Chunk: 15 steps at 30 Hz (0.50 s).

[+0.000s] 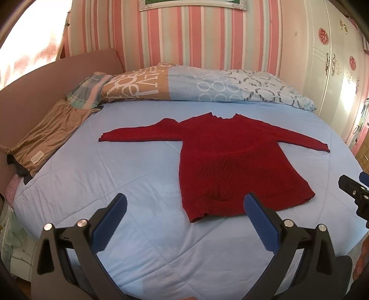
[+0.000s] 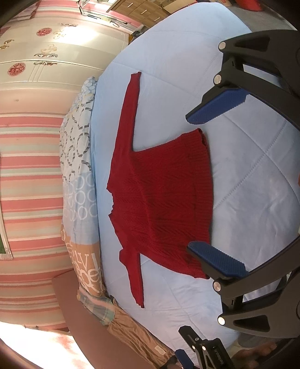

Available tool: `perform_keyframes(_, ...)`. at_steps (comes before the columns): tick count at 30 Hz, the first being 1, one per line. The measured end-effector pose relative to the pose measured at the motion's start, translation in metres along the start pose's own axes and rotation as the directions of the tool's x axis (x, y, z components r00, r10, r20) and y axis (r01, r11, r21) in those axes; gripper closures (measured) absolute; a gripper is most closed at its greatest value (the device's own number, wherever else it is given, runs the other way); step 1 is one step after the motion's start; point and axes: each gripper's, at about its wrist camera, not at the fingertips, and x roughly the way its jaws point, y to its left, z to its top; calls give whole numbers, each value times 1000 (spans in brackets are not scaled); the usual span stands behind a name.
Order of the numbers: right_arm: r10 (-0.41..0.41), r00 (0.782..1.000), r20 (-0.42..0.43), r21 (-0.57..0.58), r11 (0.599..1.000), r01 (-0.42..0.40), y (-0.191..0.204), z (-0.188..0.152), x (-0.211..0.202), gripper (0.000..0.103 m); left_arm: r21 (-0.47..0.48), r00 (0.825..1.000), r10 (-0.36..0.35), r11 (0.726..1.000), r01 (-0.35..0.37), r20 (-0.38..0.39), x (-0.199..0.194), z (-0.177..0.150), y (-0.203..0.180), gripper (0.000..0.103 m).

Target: Fold small clothes

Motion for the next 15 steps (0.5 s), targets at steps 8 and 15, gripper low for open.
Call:
perform_keyframes(8,-8,1000,-2,-2,1000,8,0,-2,2,3,-1,1000,2,1000,-2,-4,2,1,0,2)
perform_keyframes(15,-10,1000,-3,0,1000,10,-1,-2,2,3,-3,1000,2,1000,-2,-4,4,-1,0,2)
